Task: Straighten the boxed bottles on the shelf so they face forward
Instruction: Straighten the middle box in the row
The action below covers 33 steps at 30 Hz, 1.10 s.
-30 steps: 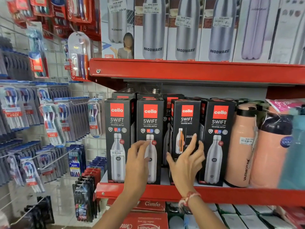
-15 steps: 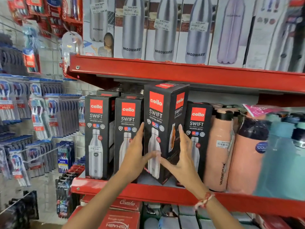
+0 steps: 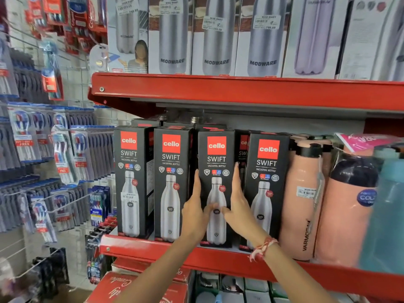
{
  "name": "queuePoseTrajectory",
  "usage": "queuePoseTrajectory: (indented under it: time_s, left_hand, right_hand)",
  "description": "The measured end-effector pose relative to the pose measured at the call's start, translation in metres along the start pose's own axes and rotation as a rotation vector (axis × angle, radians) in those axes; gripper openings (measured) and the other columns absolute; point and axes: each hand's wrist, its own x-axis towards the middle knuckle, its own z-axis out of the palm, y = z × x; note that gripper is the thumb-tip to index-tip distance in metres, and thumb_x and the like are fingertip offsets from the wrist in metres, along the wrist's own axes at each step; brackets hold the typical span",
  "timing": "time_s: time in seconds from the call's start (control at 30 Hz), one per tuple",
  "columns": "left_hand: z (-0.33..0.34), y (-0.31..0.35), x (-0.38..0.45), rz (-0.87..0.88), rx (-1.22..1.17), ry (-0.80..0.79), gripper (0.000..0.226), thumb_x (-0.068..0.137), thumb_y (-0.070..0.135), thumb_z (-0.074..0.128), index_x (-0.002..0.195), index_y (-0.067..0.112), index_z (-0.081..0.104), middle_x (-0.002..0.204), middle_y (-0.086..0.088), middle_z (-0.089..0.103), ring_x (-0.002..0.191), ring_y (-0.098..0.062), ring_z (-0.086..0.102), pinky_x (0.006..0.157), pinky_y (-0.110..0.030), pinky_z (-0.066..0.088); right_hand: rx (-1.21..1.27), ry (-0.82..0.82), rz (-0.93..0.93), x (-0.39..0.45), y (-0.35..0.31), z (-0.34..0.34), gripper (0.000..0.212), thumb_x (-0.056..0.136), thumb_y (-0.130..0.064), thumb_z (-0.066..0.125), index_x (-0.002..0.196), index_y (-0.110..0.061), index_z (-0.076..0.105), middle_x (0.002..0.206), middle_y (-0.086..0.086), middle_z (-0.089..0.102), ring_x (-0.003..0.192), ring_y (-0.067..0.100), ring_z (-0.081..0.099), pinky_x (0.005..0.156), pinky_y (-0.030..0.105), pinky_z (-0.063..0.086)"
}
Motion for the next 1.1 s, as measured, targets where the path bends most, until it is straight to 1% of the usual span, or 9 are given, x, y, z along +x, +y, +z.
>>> queuePoseTrajectory:
  time_s: [0.13, 0.2, 0.3, 0.4, 0.53, 0.67, 0.77, 0.93, 1.1]
  left_hand:
    - [-0.003, -0.003, 0.007, -0.018, 0.032, -0.072, 0.099, 0.088, 0.004, 0.059, 0.143, 0.048, -0.011, 0.057, 0.001, 0.047, 0.044, -0.004, 0.041, 0.051, -0.015, 0.035]
    - [-0.003, -0.004, 0.011, -0.031, 0.026, -0.142, 0.097, 0.091, 0.003, 0.053, 0.143, 0.047, -0.016, 0.108, -0.015, 0.065, 0.056, 0.009, 0.05, 0.058, -0.012, 0.04]
    - [-0.009, -0.004, 0.012, -0.006, 0.022, -0.223, 0.093, 0.094, 0.007, 0.05, 0.144, 0.043, -0.02, 0.159, -0.001, 0.026, 0.087, 0.023, 0.049, 0.074, -0.005, 0.042]
    - [-0.023, 0.002, 0.006, 0.039, 0.077, -0.256, 0.085, 0.095, 0.023, 0.052, 0.149, 0.03, -0.013, 0.158, -0.003, 0.025, 0.128, -0.017, 0.049, 0.097, -0.029, 0.042]
    - [-0.069, 0.007, -0.001, 0.162, 0.006, -0.133, 0.051, 0.097, 0.033, 0.044, 0.145, 0.021, 0.032, 0.138, -0.001, 0.054, 0.124, -0.013, 0.053, 0.104, -0.037, 0.045]
    - [-0.128, -0.017, -0.006, 0.158, -0.055, 0.223, 0.041, 0.095, 0.039, 0.035, 0.126, 0.019, 0.054, 0.119, 0.006, 0.058, 0.115, -0.008, 0.049, 0.102, -0.033, 0.04]
    - [-0.161, -0.056, -0.007, -0.033, -0.191, 0.326, 0.066, 0.087, 0.064, 0.021, 0.137, 0.027, 0.042, 0.142, 0.002, 0.039, 0.137, -0.013, 0.028, 0.116, -0.039, 0.023]
    - [-0.196, -0.094, -0.008, -0.228, -0.541, -0.036, 0.062, 0.081, 0.072, 0.006, 0.141, 0.055, 0.009, 0.16, 0.019, 0.001, 0.147, -0.003, -0.001, 0.121, -0.05, 0.0]
    - [-0.215, -0.087, -0.011, -0.277, -0.536, -0.267, 0.067, 0.072, 0.075, 0.002, 0.136, 0.058, 0.011, 0.157, 0.021, 0.004, 0.147, -0.008, -0.001, 0.12, -0.047, 0.0]
  right_hand:
    - [-0.027, 0.073, 0.006, 0.002, 0.002, 0.007, 0.115, 0.076, 0.022, 0.05, 0.144, -0.038, -0.02, 0.158, -0.014, -0.014, 0.125, -0.025, 0.012, 0.09, 0.007, 0.042]
    - [-0.031, 0.1, 0.028, 0.0, 0.0, 0.008, 0.115, 0.076, 0.022, 0.053, 0.145, -0.035, -0.019, 0.159, -0.011, -0.011, 0.109, -0.04, 0.014, 0.101, 0.016, 0.029]
    - [-0.044, 0.173, 0.074, -0.005, -0.009, 0.012, 0.114, 0.076, 0.021, 0.055, 0.145, -0.038, -0.014, 0.161, -0.009, -0.004, 0.123, -0.021, 0.01, 0.079, -0.006, 0.032]
    - [-0.08, 0.35, 0.061, -0.003, -0.031, 0.022, 0.109, 0.075, 0.021, 0.056, 0.148, -0.033, -0.004, 0.16, -0.009, 0.001, 0.134, -0.019, 0.001, 0.092, -0.007, 0.026]
    - [-0.096, 0.523, -0.13, 0.009, -0.073, 0.045, 0.076, 0.086, 0.002, 0.057, 0.148, -0.022, 0.022, 0.155, -0.001, 0.027, 0.144, 0.009, 0.022, 0.116, 0.028, 0.024]
    - [0.31, 0.29, -0.049, 0.003, -0.103, 0.101, 0.041, 0.092, -0.014, 0.058, 0.132, -0.02, 0.05, 0.13, -0.003, 0.057, 0.12, 0.004, 0.053, 0.099, 0.023, 0.045]
    - [0.467, 0.116, 0.112, -0.008, -0.105, 0.154, 0.052, 0.087, -0.039, 0.056, 0.137, -0.03, 0.045, 0.143, -0.015, 0.045, 0.129, -0.006, 0.041, 0.11, 0.026, 0.034]
    - [0.663, -0.057, 0.355, -0.009, -0.113, 0.201, 0.081, 0.076, -0.063, 0.032, 0.147, -0.041, 0.0, 0.145, -0.03, 0.003, 0.13, -0.009, 0.009, 0.117, 0.034, 0.007]
    - [0.647, -0.025, 0.425, 0.002, -0.108, 0.215, 0.078, 0.077, -0.079, 0.021, 0.145, -0.048, -0.003, 0.152, -0.029, -0.006, 0.14, -0.002, -0.003, 0.117, 0.04, -0.002]
